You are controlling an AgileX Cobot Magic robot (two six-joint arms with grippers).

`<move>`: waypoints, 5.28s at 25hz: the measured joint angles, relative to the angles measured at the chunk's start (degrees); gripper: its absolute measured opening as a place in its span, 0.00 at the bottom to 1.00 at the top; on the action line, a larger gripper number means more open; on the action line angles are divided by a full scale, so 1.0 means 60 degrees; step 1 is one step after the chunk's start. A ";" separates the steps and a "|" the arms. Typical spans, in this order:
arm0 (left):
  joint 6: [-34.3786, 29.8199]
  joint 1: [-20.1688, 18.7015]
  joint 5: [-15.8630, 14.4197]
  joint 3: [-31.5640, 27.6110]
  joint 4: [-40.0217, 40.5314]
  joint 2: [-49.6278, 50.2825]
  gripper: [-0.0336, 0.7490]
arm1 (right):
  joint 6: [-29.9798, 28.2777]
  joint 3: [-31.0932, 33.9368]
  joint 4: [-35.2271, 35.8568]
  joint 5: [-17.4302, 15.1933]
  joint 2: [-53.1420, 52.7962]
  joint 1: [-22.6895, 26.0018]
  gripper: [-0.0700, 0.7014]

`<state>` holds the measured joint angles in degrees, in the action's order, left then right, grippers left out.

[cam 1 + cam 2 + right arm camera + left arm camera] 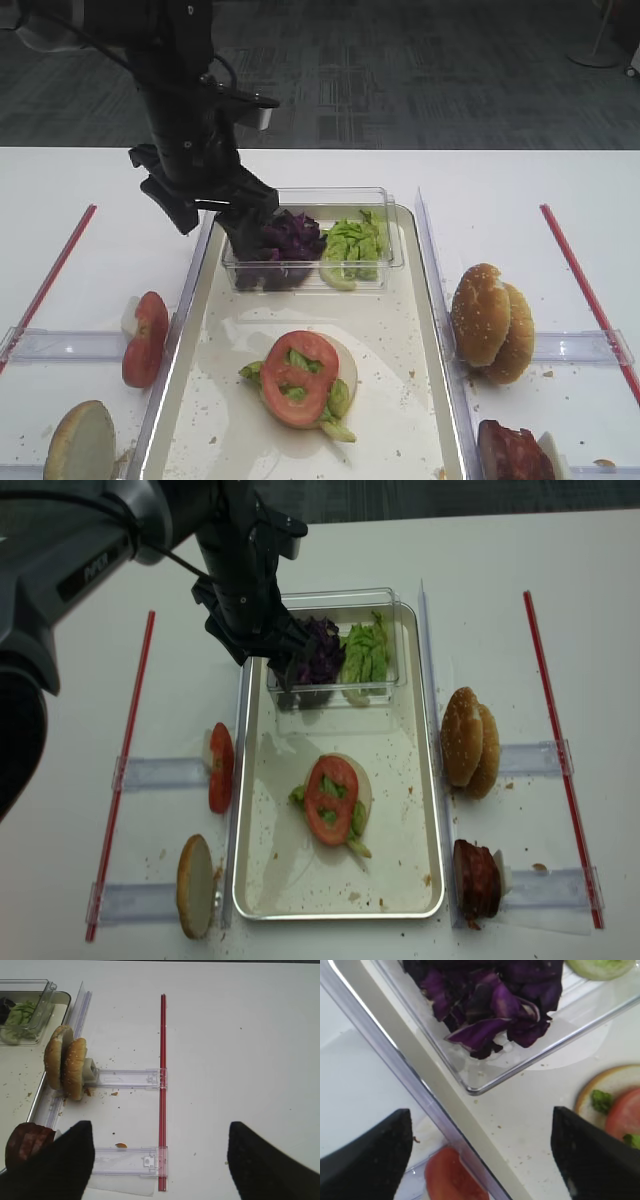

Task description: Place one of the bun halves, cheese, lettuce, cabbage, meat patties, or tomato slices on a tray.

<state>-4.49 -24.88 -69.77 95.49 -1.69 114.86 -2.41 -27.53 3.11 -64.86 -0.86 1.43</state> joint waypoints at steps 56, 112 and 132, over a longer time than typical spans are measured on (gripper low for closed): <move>-0.0109 0.3712 -0.0022 -0.2279 0.0281 -0.1689 0.71 | -0.0020 0.0000 0.0000 0.0000 0.0000 0.0000 0.83; 0.0226 0.3734 -0.0022 -1.1029 -0.0226 -1.8657 0.71 | -0.0002 0.0000 0.0000 0.0000 0.0000 0.0000 0.83; 0.0896 0.3734 0.0284 -1.1235 0.0197 -1.9289 0.71 | 0.0017 0.0000 0.0000 0.0000 0.0000 0.0000 0.83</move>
<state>0.89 -2.48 -68.06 28.08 -0.51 -0.88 -2.30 -27.53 3.11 -64.86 -0.86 1.43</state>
